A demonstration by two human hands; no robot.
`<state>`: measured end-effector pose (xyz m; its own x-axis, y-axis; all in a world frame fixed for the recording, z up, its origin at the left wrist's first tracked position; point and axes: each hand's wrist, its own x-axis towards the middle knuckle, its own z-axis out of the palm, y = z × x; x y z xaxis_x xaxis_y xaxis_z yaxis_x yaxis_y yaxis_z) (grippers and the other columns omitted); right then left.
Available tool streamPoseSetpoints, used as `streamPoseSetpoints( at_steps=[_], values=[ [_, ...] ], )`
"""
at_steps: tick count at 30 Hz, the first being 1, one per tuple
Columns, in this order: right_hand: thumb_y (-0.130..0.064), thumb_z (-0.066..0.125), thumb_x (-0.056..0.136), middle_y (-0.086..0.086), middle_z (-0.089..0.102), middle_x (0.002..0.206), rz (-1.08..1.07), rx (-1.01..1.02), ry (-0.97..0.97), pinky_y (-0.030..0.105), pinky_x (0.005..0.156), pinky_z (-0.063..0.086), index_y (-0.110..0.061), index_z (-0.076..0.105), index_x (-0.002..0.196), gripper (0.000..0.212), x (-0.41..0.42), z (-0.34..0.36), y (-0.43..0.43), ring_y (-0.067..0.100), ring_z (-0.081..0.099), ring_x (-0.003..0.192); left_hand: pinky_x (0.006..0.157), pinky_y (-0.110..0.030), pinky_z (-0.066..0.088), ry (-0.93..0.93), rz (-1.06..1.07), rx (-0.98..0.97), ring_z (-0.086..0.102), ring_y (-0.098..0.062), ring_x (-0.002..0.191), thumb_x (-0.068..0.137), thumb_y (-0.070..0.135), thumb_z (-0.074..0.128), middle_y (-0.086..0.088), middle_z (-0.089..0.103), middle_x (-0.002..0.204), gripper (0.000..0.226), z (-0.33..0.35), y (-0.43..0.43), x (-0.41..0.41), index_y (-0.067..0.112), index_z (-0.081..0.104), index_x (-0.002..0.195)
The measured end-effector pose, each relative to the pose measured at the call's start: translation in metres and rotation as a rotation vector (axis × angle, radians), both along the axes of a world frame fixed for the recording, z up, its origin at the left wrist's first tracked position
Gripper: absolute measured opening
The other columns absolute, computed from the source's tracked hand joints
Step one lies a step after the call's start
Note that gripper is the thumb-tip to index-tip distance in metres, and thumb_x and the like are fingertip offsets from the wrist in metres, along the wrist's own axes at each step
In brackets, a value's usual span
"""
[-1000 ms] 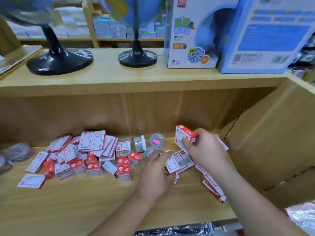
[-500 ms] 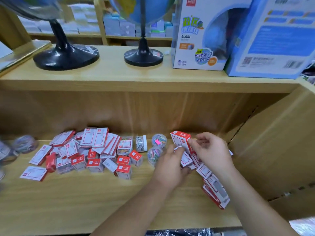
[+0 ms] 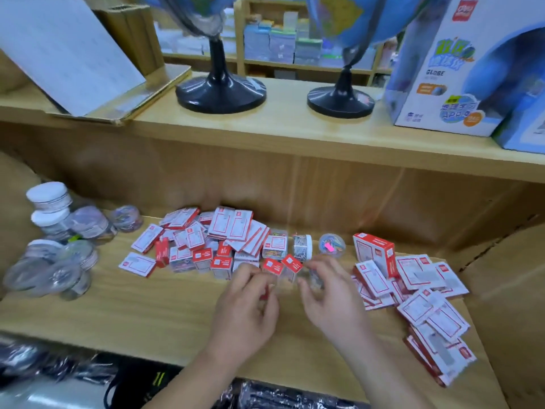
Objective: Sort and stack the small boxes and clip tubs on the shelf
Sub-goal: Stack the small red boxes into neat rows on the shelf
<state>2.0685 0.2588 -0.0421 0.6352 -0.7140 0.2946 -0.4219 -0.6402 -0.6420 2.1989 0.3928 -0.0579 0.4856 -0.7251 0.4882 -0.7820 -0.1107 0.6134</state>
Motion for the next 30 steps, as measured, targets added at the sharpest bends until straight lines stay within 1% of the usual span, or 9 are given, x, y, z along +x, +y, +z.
streamPoseSetpoints(
  at_steps=[5,9,13,15,17,20,22,25,30],
  values=[
    [-0.030,0.074,0.082,-0.004,0.059,0.124,-0.091,0.006,0.130,0.033,0.101,0.045,-0.022,0.064,0.122,0.042,0.015,-0.008,0.005,0.021,0.054,0.122,0.068,-0.032,0.056,0.036,0.022,0.115,0.063,-0.011,0.086,0.084,0.047,0.070,0.010,0.055,0.103,0.041,-0.014,0.022,0.034,0.022,0.068,0.117],
    [-0.029,0.078,0.083,-0.004,0.061,0.125,-0.120,0.005,0.053,0.036,0.100,0.049,-0.016,0.062,0.127,0.048,0.027,-0.008,0.009,0.020,0.058,0.120,0.064,-0.026,0.054,0.102,-0.002,0.109,0.062,-0.005,0.077,0.085,0.062,0.067,0.017,0.056,0.099,0.044,-0.017,0.031,0.045,0.027,0.068,0.111],
    [-0.025,0.076,0.084,-0.006,0.059,0.128,-0.189,-0.023,-0.010,0.033,0.097,0.049,-0.018,0.062,0.127,0.045,0.036,-0.002,0.013,0.018,0.057,0.122,0.065,-0.021,0.051,0.210,-0.035,0.076,0.057,0.005,0.074,0.084,0.058,0.069,0.022,0.060,0.087,0.029,-0.020,0.035,0.062,0.032,0.069,0.096],
    [-0.019,0.070,0.086,-0.003,0.058,0.130,-0.276,-0.077,0.065,0.034,0.093,0.048,-0.020,0.061,0.125,0.040,0.034,0.003,0.005,0.020,0.054,0.123,0.065,-0.023,0.051,0.220,-0.055,0.094,0.058,0.004,0.074,0.084,0.056,0.068,0.022,0.061,0.085,0.026,-0.021,0.035,0.071,0.032,0.069,0.094],
    [-0.022,0.067,0.087,0.000,0.058,0.127,-0.335,-0.104,0.226,0.034,0.085,0.049,-0.020,0.063,0.124,0.037,0.030,0.006,-0.007,0.024,0.054,0.119,0.062,-0.023,0.047,0.139,-0.056,0.143,0.056,0.001,0.072,0.084,0.057,0.065,0.021,0.058,0.083,0.026,-0.017,0.029,0.077,0.032,0.067,0.092],
    [-0.034,0.072,0.082,0.000,0.066,0.110,-0.287,-0.136,0.399,0.032,0.076,0.051,-0.025,0.072,0.109,0.029,0.021,-0.002,-0.016,0.026,0.063,0.103,0.061,-0.031,0.050,-0.081,-0.044,0.205,0.059,-0.012,0.082,0.085,0.056,0.062,0.013,0.056,0.087,0.030,-0.001,0.009,0.081,0.028,0.067,0.092],
    [-0.041,0.078,0.076,-0.001,0.067,0.104,-0.266,-0.194,0.427,0.033,0.075,0.053,-0.029,0.076,0.101,0.027,0.017,-0.009,-0.021,0.026,0.066,0.096,0.068,-0.034,0.053,-0.149,-0.117,0.183,0.059,-0.016,0.089,0.088,0.051,0.060,0.009,0.056,0.092,0.028,0.017,-0.009,0.083,0.025,0.068,0.097],
    [-0.054,0.082,0.068,-0.002,0.063,0.093,-0.315,-0.297,0.475,0.038,0.074,0.045,-0.035,0.079,0.093,0.032,0.017,-0.009,-0.026,0.026,0.060,0.089,0.082,-0.039,0.051,-0.335,-0.263,0.218,0.053,-0.020,0.097,0.092,0.042,0.057,0.006,0.058,0.102,0.026,0.043,-0.050,0.085,0.024,0.066,0.109],
    [-0.067,0.069,0.073,-0.004,0.070,0.099,-0.308,-0.260,0.561,0.036,0.080,0.045,-0.040,0.076,0.102,0.040,0.016,0.000,-0.027,0.025,0.060,0.098,0.094,-0.042,0.043,-0.522,-0.405,0.641,0.051,-0.028,0.116,0.098,0.039,0.054,-0.004,0.059,0.123,0.041,0.049,-0.118,0.073,0.030,0.052,0.138]
  ],
)
